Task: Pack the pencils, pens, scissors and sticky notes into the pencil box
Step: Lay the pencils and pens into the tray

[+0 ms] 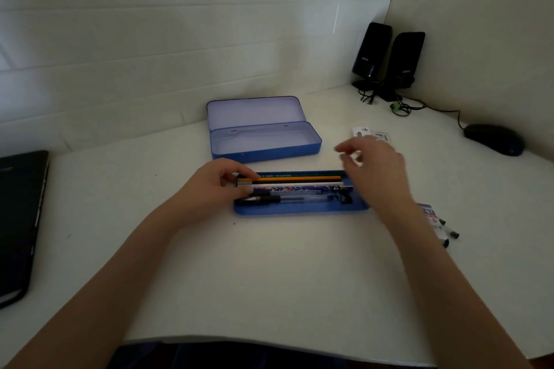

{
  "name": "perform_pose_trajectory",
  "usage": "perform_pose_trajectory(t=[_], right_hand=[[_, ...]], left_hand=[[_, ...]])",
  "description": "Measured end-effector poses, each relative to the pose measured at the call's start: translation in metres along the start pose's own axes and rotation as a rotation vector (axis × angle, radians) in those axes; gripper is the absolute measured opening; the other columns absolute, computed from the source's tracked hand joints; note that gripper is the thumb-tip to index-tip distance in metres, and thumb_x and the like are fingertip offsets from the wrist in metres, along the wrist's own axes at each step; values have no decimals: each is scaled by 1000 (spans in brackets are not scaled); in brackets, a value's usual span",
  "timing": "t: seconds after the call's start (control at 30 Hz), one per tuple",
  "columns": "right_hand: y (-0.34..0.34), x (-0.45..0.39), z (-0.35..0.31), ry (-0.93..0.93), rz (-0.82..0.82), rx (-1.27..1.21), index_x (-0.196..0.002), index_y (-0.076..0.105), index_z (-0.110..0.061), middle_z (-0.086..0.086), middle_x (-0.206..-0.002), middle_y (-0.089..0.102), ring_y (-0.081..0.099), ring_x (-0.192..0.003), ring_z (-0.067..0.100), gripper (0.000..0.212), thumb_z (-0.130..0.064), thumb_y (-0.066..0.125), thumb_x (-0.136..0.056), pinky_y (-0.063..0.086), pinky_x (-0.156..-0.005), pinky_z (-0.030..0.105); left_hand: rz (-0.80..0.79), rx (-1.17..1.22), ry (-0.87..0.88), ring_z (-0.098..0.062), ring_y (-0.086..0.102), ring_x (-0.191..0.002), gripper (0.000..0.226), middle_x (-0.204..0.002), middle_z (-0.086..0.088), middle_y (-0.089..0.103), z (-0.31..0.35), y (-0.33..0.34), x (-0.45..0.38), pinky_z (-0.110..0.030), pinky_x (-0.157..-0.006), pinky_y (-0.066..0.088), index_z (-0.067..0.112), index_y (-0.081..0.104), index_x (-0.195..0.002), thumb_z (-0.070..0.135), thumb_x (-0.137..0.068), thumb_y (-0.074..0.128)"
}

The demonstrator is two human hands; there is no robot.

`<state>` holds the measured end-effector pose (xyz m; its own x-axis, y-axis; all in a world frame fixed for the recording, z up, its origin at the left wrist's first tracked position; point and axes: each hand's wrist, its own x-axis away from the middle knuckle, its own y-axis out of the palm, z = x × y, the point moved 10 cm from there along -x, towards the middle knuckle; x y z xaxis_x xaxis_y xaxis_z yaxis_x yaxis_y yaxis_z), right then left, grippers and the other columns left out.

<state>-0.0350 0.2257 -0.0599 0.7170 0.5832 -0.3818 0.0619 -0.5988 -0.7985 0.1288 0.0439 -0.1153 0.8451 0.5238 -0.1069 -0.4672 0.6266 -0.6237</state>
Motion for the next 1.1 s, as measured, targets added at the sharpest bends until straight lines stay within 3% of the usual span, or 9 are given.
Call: perform_pose_trajectory(t=[0.1,0.17,0.27,0.43,0.57,0.73,0.87,0.97,1.1], right_hand=[[4,-1,50,251,-142,183,-115,62,-23,5,-127,59,51,-117,25,27,-26,53,-90,35,-97,43],[8,3,66,342,-201,183,-109,67,-18,8,-122,61,54,-109,27,26,-28,54,-89,37,-92,40],[10,3,64,342,-201,184,-95,71,-11,10,-104,67,56,-94,27,22,-24,54,-89,38,-83,37],[12,3,57,328,-200,152,-97,69,-19,8,-108,66,58,-100,27,17,-19,54,-89,44,-92,45],[11,3,58,328,-198,113,-87,66,-21,8,-107,65,56,-101,27,13,-17,54,-88,44,-93,48],[6,-2,43,222,-76,9,-93,61,-19,4,-102,67,60,-93,24,10,-24,54,-90,48,-89,48],[-1,-1,5,30,-5,-276,-91,62,-20,-7,-84,63,57,-73,9,6,-24,57,-90,51,-69,28],[14,11,-38,-162,-186,-352,-92,66,-25,-15,-87,65,59,-79,4,8,-26,60,-88,49,-69,16],[47,34,-76,-356,-388,-258,-94,71,-26,-11,-91,68,60,-84,5,14,-19,64,-85,48,-76,18]], left_hand=[[-2,19,2,9,53,-69,18,-93,13,58,3,0,0,2,-62,37,35,68,-90,22,-78,71],[-29,16,3,14,53,-71,24,-95,14,57,4,1,2,3,-62,36,32,68,-95,26,-73,76],[-50,-30,16,4,54,-87,34,-103,13,56,3,3,2,4,-66,34,34,67,-99,27,-68,80],[-34,-50,30,-2,54,-92,33,-105,10,57,2,3,0,4,-68,34,34,67,-98,23,-69,79],[-36,-53,35,-1,54,-91,32,-105,10,57,2,3,0,4,-68,34,34,67,-98,24,-70,78],[-38,-54,35,-1,55,-92,32,-106,10,57,0,4,-1,3,-68,34,32,68,-100,25,-70,78],[-34,-52,41,1,55,-89,30,-105,10,58,0,4,-2,2,-68,35,33,68,-98,26,-71,77],[-35,-37,51,13,52,-81,28,-103,9,57,1,4,-2,3,-66,34,33,68,-97,25,-71,77],[-28,-62,64,8,53,-84,29,-103,9,58,1,4,-2,1,-67,34,33,68,-98,27,-72,77]])
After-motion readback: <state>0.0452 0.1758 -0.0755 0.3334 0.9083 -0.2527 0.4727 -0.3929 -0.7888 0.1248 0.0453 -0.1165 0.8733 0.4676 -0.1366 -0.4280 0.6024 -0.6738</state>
